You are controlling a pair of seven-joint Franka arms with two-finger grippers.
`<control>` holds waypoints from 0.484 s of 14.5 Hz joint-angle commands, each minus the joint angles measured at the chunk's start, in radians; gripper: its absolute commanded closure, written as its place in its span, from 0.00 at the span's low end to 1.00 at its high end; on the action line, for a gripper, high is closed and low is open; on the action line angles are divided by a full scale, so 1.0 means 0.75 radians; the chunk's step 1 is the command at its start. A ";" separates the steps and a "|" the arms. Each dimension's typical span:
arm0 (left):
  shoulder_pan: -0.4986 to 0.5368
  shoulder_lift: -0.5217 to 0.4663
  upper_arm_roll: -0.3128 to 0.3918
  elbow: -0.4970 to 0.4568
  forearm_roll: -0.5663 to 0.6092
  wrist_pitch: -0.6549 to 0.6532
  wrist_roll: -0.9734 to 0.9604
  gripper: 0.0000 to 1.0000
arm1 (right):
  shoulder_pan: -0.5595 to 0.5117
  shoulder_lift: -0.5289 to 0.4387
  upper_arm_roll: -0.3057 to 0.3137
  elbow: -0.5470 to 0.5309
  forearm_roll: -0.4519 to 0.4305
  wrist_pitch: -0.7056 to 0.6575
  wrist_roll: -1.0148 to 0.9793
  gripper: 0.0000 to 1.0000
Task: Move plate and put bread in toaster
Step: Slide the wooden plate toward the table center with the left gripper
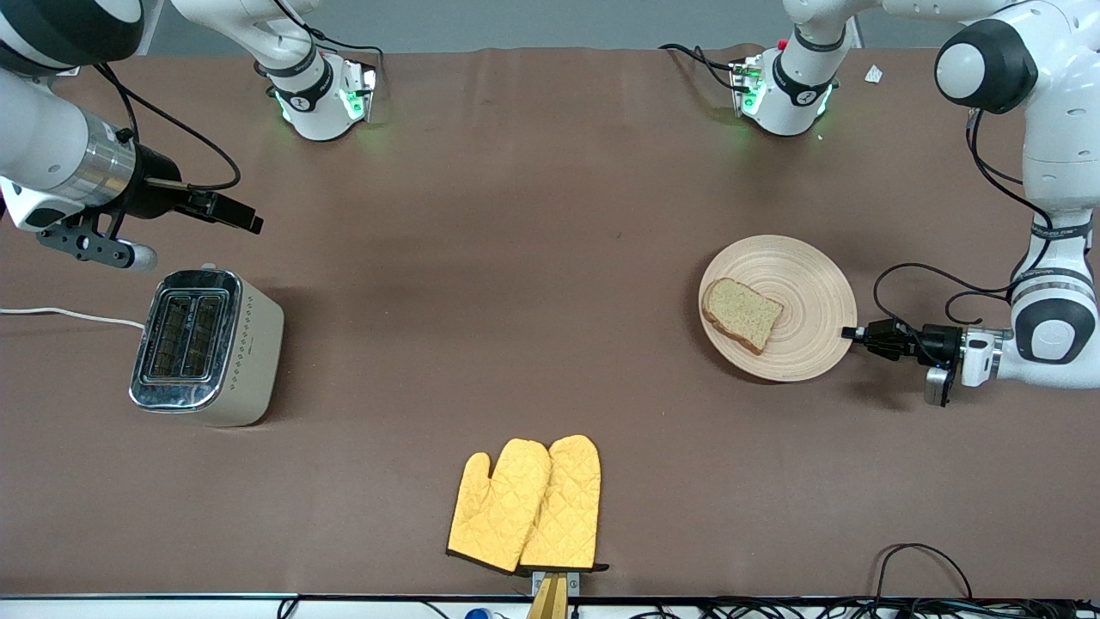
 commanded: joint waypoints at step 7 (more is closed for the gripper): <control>-0.048 -0.026 -0.370 -0.018 -0.128 0.110 -0.228 1.00 | 0.058 -0.021 -0.007 -0.016 0.057 0.050 0.041 0.00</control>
